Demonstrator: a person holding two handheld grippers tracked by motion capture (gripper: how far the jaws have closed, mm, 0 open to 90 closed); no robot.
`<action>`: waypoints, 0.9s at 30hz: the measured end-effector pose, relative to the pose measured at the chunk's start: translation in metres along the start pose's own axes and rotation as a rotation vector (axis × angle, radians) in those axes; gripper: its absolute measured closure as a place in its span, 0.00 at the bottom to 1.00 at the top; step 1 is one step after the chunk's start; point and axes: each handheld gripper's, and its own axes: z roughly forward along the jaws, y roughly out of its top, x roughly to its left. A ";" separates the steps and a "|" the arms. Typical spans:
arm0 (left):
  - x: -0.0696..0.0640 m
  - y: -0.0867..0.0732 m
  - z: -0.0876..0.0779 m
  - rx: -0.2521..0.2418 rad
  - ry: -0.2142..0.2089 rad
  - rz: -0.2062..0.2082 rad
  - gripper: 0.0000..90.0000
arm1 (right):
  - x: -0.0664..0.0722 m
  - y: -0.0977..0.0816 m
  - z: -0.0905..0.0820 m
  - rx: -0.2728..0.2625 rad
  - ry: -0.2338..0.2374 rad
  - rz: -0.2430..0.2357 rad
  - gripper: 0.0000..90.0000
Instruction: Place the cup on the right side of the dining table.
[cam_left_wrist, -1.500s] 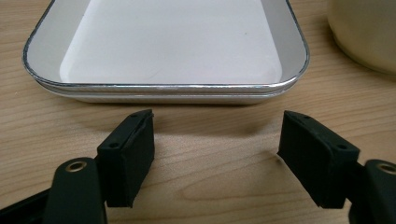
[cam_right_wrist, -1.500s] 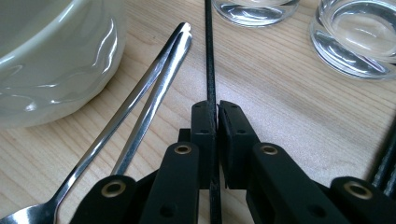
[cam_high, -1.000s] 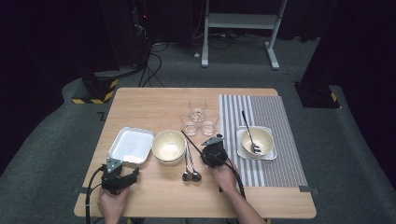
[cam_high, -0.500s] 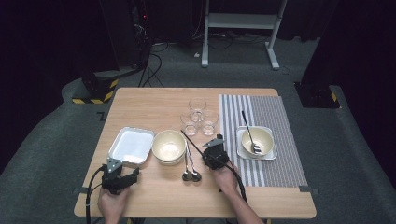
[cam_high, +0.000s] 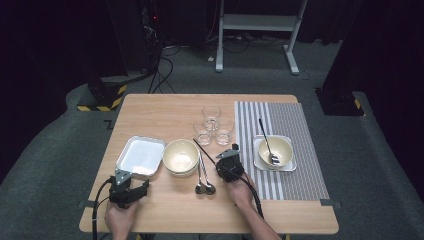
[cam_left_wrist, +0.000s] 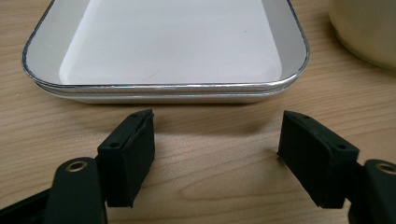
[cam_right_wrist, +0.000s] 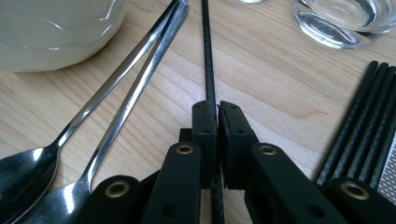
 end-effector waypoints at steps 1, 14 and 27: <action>0.000 0.000 0.000 -0.001 0.000 -0.002 0.30 | 0.000 0.000 0.000 0.000 -0.001 -0.007 0.96; 0.000 0.000 0.000 0.000 0.009 -0.002 0.30 | -0.006 0.002 -0.005 -0.022 0.047 0.024 0.96; -0.003 0.000 0.000 0.007 0.012 0.019 0.30 | -0.011 0.002 -0.023 -0.045 0.055 0.013 0.96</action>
